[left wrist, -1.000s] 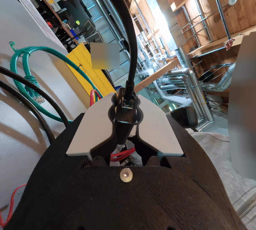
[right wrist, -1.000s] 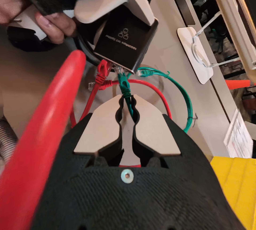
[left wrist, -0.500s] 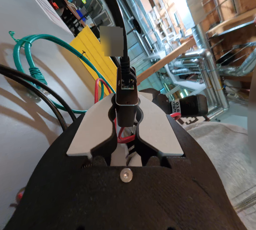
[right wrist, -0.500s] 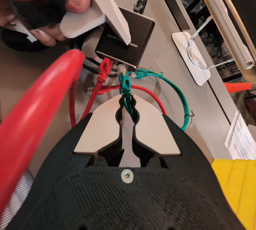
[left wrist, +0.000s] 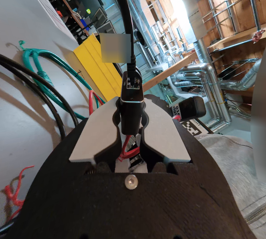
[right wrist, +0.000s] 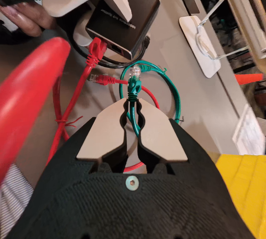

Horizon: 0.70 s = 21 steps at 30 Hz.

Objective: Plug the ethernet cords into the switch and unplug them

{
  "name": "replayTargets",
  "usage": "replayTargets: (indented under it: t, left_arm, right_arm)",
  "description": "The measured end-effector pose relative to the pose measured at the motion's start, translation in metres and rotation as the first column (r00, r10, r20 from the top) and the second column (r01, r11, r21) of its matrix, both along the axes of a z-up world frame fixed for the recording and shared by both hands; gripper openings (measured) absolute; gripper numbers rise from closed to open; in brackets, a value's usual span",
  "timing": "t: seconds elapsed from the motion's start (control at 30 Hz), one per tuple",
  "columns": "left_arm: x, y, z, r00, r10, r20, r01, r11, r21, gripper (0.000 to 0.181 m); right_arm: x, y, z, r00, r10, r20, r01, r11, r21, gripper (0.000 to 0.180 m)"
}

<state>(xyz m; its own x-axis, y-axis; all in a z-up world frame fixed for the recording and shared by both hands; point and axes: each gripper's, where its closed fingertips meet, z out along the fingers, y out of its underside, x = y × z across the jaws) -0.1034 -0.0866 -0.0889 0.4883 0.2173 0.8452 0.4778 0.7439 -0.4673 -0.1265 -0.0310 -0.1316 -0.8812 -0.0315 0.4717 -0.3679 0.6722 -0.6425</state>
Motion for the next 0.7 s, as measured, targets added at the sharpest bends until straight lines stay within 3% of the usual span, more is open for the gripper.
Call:
replayTargets:
  t: [0.13, 0.3, 0.4, 0.57, 0.7]
  left_arm:
    - [0.001, 0.002, -0.009, 0.998, -0.049, 0.042, 0.051, 0.998, -0.04, 0.025]
    - [0.004, 0.013, -0.01, 0.992, -0.112, 0.051, 0.114, 0.992, -0.05, 0.025]
    - [0.006, 0.018, -0.009, 0.986, -0.155, 0.054, 0.158, 0.986, -0.046, 0.025]
    - [0.013, 0.019, -0.006, 0.968, -0.248, 0.047, 0.248, 0.969, 0.005, 0.025]
    - [0.013, 0.01, -0.005, 0.969, -0.242, 0.048, 0.24, 0.97, 0.045, 0.025]
  right_arm:
    - [-0.006, 0.002, 0.005, 0.982, 0.012, 0.19, 0.004, 0.997, -0.083, 0.024]
    - [-0.023, 0.008, 0.016, 0.958, 0.034, 0.286, 0.015, 0.986, -0.165, 0.026]
    - [-0.008, 0.008, 0.007, 0.924, 0.133, 0.359, -0.082, 0.985, -0.154, 0.023]
    - [-0.022, 0.016, -0.004, 0.949, 0.106, 0.297, -0.086, 0.993, -0.08, 0.024]
    - [-0.015, 0.018, 0.001, 0.882, 0.189, 0.432, -0.135, 0.979, -0.153, 0.022]
